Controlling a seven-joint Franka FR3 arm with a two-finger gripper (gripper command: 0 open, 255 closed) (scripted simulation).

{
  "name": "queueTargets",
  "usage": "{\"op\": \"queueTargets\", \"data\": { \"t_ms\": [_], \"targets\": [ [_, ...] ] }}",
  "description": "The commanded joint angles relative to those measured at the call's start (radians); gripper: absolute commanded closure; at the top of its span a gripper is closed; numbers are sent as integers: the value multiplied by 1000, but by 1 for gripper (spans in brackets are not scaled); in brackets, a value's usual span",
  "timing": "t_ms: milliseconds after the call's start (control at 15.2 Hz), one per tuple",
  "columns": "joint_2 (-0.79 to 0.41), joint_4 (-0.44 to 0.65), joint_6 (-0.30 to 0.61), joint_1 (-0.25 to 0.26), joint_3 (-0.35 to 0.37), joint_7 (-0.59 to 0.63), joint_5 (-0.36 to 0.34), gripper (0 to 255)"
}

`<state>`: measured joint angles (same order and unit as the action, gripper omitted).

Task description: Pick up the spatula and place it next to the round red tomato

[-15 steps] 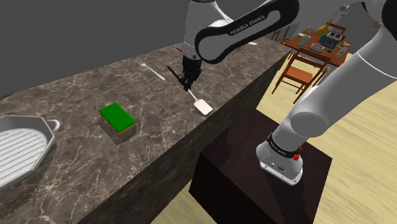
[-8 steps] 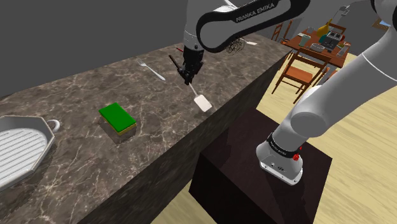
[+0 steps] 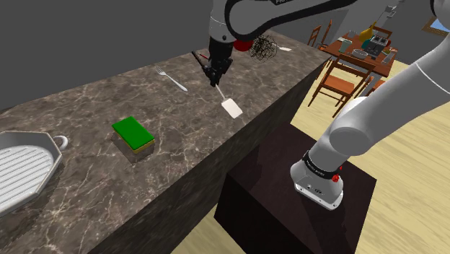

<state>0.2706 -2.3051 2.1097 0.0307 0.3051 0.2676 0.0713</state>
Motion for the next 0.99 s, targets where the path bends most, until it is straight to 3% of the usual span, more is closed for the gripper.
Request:
{"op": "queueTargets", "data": {
  "t_ms": [0,726,924],
  "targets": [
    [6,20,-27,0,-2,-1,0,255],
    [37,141,-178,-2,-13,-7,2,255],
    [14,163,-178,-22,-42,-49,-9,255]
  ]
}}
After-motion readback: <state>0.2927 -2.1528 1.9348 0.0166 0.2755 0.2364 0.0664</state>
